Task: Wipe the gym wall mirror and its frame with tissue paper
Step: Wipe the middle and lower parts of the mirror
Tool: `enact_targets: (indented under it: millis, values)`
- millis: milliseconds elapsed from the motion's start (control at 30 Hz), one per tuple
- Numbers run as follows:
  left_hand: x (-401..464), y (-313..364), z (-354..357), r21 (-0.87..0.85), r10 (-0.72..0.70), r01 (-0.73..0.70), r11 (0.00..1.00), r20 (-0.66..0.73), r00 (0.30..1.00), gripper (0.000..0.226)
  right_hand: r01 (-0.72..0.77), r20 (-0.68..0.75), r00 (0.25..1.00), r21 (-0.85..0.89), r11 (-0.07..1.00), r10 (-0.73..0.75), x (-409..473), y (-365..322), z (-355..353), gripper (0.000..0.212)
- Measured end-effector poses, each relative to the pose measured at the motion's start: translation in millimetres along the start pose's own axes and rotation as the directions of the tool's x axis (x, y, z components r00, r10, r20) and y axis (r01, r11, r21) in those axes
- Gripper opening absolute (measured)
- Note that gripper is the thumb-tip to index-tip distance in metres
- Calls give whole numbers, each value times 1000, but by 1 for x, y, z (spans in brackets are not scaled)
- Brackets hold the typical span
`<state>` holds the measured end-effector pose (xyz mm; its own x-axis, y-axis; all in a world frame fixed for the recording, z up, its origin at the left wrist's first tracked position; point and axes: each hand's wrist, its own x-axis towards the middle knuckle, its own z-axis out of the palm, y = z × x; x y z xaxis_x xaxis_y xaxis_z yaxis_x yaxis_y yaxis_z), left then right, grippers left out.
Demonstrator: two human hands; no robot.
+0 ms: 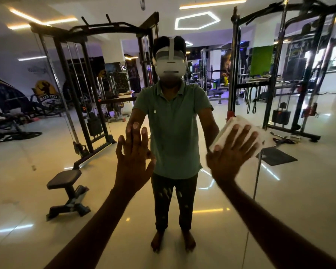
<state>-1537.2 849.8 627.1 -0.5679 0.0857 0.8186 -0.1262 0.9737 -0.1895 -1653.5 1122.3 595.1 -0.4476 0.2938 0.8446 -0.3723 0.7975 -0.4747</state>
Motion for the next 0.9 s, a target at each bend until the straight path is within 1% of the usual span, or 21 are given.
enact_targets:
  millis: [33, 67, 100, 133, 167, 200, 233, 267, 300, 333, 367, 400, 433, 467, 533, 600, 667, 700, 733, 800, 900]
  values:
    - [-1, 3, -1, -4, -13, 13, 1000, -6, 1000, 95, 8, 15, 1000, 15, 1000, -8, -16, -27, 7, 77]
    - [-5, 5, -2, -14, -18, 18, 1000, -3, 1000, 96, 115, 67, 991, 27, 993, -117, -38, -47, 16, 77]
    - [-11, 7, -1, -23, -24, 24, 999, 3, 1000, 96, 282, 127, 949, 60, 958, -287, -64, -60, 26, 76]
    - [-21, 8, 2, -26, -32, 32, 999, 9, 999, 97, 455, 177, 869, 86, 886, -463, -87, -66, 33, 75]
    - [-32, 8, 5, -23, -42, 42, 999, 16, 999, 97, 588, 200, 781, 82, 805, -591, -99, -63, 38, 74]
    - [-42, 6, 7, -16, -46, 47, 999, 24, 999, 98, 675, 203, 711, 70, 734, -673, -99, -56, 38, 71]
    - [-51, 3, 10, -4, -45, 45, 999, 36, 998, 101, 722, 195, 667, 64, 688, -719, -92, -47, 36, 68]
    - [-56, -1, 13, 12, -38, 37, 999, 46, 998, 103, 735, 190, 655, 64, 675, -731, -85, -36, 33, 69]
    - [-58, -5, 15, 24, -29, 27, 999, 52, 998, 105, 704, 190, 688, 61, 708, -700, -78, -20, 29, 73]
    - [-59, -8, 16, 23, -22, 21, 1000, 58, 998, 106, 615, 181, 770, 44, 787, -612, -72, 1, 24, 79]
    - [-59, -10, 17, 20, -22, 21, 1000, 66, 998, 109, 487, 151, 862, 16, 873, -483, -63, 23, 17, 83]
    - [-59, -10, 19, 17, -25, 24, 1000, 68, 997, 110, 357, 112, 928, -5, 934, -354, -53, 42, 10, 86]
    - [-58, -9, 20, 12, -27, 26, 1000, 60, 998, 107, 252, 77, 965, -19, 967, -250, -43, 53, 3, 87]
    - [-58, -7, 20, 4, -32, 32, 999, 53, 998, 103, 180, 60, 982, -23, 983, -178, -35, 55, 0, 89]
    - [-58, -3, 23, -16, -47, 48, 999, 55, 997, 99, 121, 29, 992, -5, 993, -121, -26, 39, -2, 92]
    - [-57, 0, 25, -19, -65, 66, 998, 55, 996, 96, 130, -8, 992, 0, 992, -130, -23, 15, 5, 90]
    - [-56, 3, 26, -16, -74, 75, 997, 56, 996, 96, 172, 32, 985, -12, 985, -171, -27, 1, 12, 89]
    - [-56, 4, 26, -15, -76, 77, 997, 57, 996, 96, 235, 75, 970, -26, 972, -232, -35, -3, 15, 87]
    - [-56, 5, 28, -12, -77, 78, 997, 54, 996, 96, 330, 120, 939, -35, 943, -324, -45, -6, 18, 85]
    - [-55, 7, 29, -7, -83, 83, 996, 46, 996, 96, 535, 203, 828, -8, 845, -523, -71, -12, 25, 82]
    - [-57, 4, 29, 10, -56, 56, 998, 38, 998, 98, 694, 262, 685, 49, 718, -680, -83, -2, 25, 82]
